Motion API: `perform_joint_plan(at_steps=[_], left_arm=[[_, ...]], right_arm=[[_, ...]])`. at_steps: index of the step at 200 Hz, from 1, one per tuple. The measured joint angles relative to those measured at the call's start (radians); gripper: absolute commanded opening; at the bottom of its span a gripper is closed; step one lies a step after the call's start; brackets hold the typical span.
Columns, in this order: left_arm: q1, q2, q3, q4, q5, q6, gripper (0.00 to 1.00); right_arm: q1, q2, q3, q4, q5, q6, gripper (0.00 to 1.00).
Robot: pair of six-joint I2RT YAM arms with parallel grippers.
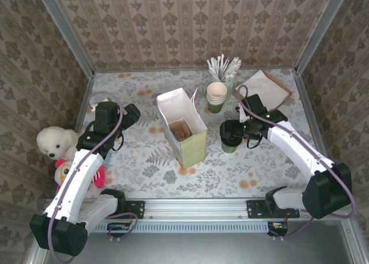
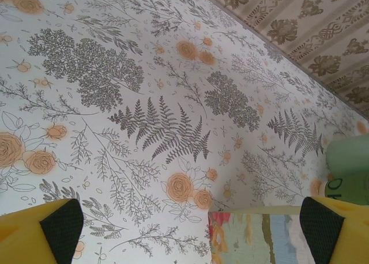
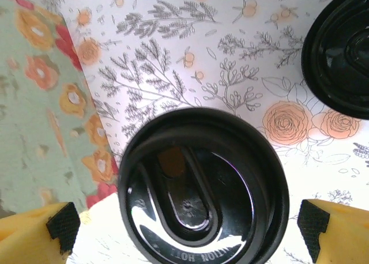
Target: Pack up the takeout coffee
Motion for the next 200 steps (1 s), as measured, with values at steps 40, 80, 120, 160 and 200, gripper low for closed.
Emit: perform_joint_plan(at_steps=[40,80,120,160,200], left_arm=[[0.007,-0.01,0.0,0.0,-0.001,0.0,1.0],[0.016,-0.027,-0.004,-0.001,-0.004,0.0,1.0],[0.02,-0.029,-0.005,-0.006,-0.003,0.0,1.0],[0.021,-0.033,-0.01,-0.006,-0.003,0.0,1.0],[0.028,-0.033,-0.011,-0.006,-0.003,0.0,1.0]], right_arm=[[0.039,0.1,0.097,-0.101,0.061,0.027,1.0],[0.072,0.193,0.156,-0.167,0.125,0.029,1.0],[0.092,0.236,0.213,-0.215,0.136,0.03,1.0],[0.11,0.294,0.253,-0.257,0.147,0.03,1.0],[0.117,0.312,0.253,-0.28,0.153,0.03,1.0]])
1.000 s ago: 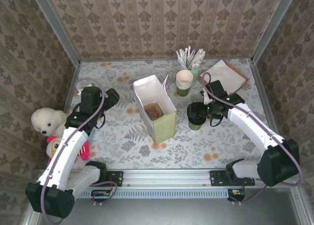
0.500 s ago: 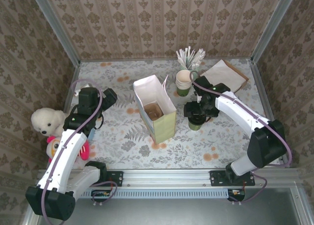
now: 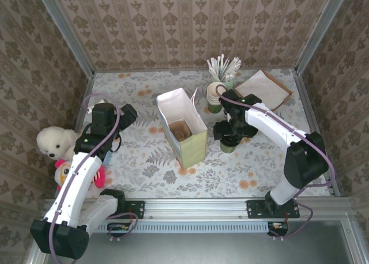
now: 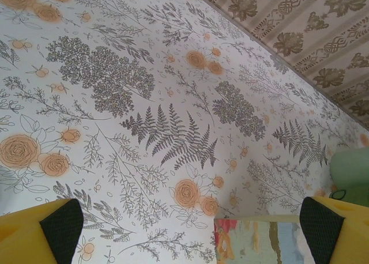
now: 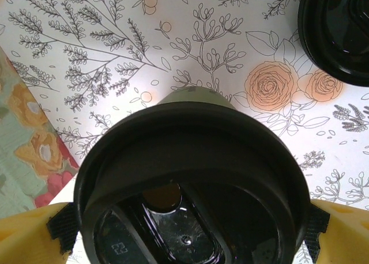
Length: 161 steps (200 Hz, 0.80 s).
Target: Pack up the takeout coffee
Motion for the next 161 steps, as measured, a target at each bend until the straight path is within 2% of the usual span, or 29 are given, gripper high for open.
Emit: perform_joint_plan(at_steps=[161], left_arm=[[0.006,-0.001,-0.013,0.0,0.004,0.0,1.0]], right_arm=[[0.041,0.037,0.015,-0.069,0.053,-0.004,0.99]])
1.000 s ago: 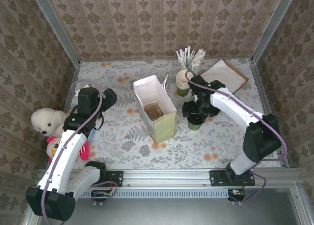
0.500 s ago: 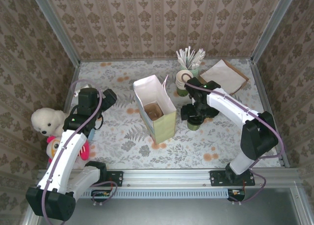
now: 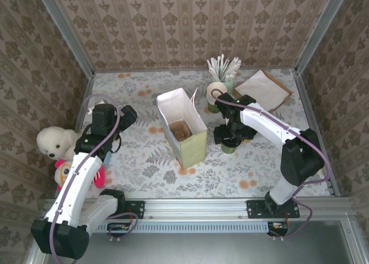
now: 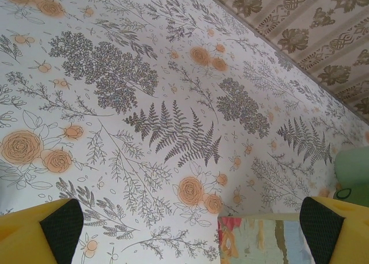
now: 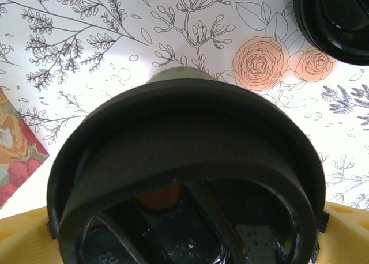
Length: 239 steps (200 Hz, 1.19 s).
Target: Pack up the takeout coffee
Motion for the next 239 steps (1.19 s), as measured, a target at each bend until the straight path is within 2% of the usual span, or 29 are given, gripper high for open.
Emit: perform_joint_plan(at_steps=[187,239], left_arm=[[0.006,-0.003,-0.005,0.0,0.003,0.0,1.0],[0.006,-0.003,-0.006,-0.001,0.004,0.0,1.0]], right_arm=[[0.005,0.019,0.0,0.027,0.0,-0.008,0.98],[0.005,0.023,0.0,0.027,0.011,-0.03,0.85]])
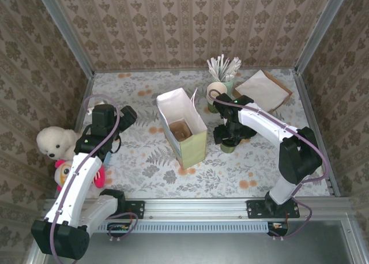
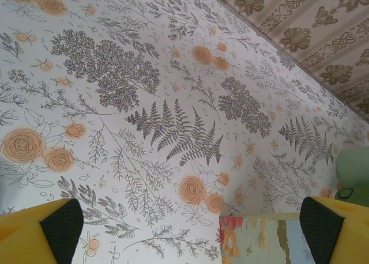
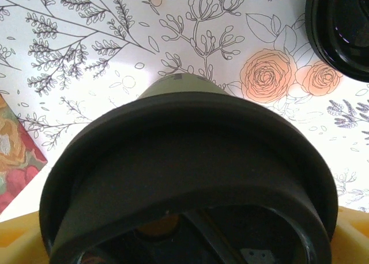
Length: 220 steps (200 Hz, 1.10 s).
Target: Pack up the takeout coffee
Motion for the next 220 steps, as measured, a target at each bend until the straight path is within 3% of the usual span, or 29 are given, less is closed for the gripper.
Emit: perform_joint_plan(at_steps=[20,42,113,181,220], left_arm=[[0.0,0.0,0.0,0.0,-0.001,0.001,1.0],[0.006,0.0,0.0,0.0,-0.001,0.003,1.0],[0.008,-0.007,0.001,-0.014,0.011,0.003,1.0],[0.006,-0.04,0.078,-0.043,0.151,0.111,1.0],[0.006,-0.055,0.109,-0.062,0.174,0.153,1.0]], right_arm=[[0.0,0.0,0.0,0.0,0.002,-0.006,0.77],[0.0,0.0,0.002,-0.001,0.003,-0.016,0.77],[0.002,-0.022,0.023,-0.017,0.003,-0.048,0.6],[0.002,-0.102,0.06,-0.071,0.018,-0.082,0.58],[0.002,-0.152,0.05,-0.072,0.056,-0.076,0.57]])
